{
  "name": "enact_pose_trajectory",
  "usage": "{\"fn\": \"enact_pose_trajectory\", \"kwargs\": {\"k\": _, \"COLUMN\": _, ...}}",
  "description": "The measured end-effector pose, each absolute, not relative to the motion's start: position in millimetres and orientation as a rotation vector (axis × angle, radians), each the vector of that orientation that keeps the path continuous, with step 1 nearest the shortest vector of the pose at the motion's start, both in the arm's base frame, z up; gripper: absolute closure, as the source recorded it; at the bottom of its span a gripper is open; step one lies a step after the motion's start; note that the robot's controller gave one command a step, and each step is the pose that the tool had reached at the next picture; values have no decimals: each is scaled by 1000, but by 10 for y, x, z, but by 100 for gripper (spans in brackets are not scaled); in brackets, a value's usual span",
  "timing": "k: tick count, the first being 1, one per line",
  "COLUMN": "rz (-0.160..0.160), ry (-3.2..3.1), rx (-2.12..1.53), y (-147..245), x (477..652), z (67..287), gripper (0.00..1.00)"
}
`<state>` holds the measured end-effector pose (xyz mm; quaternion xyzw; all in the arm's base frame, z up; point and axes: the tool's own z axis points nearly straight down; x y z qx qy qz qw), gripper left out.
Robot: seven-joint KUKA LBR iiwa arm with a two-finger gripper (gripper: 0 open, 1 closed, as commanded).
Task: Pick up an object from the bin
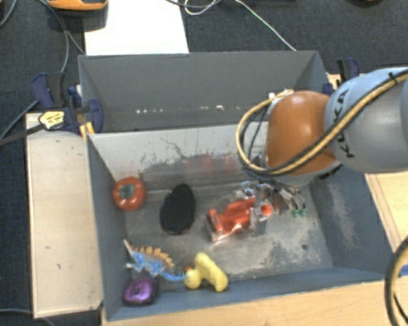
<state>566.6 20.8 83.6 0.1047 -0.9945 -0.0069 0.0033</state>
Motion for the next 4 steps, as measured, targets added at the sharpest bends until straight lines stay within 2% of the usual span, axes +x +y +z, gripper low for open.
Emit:
{"fn": "enact_pose_trajectory", "kwargs": {"k": 2, "rz": -20, "ry": -3117, "rx": 326, "y": 202, "x": 5665, "z": 976, "gripper": 100}}
{"fn": "enact_pose_trajectory", "kwargs": {"k": 4, "rz": -21, "ry": -3119, "rx": 323, "y": 203, "x": 5663, "z": 1014, "gripper": 100}}
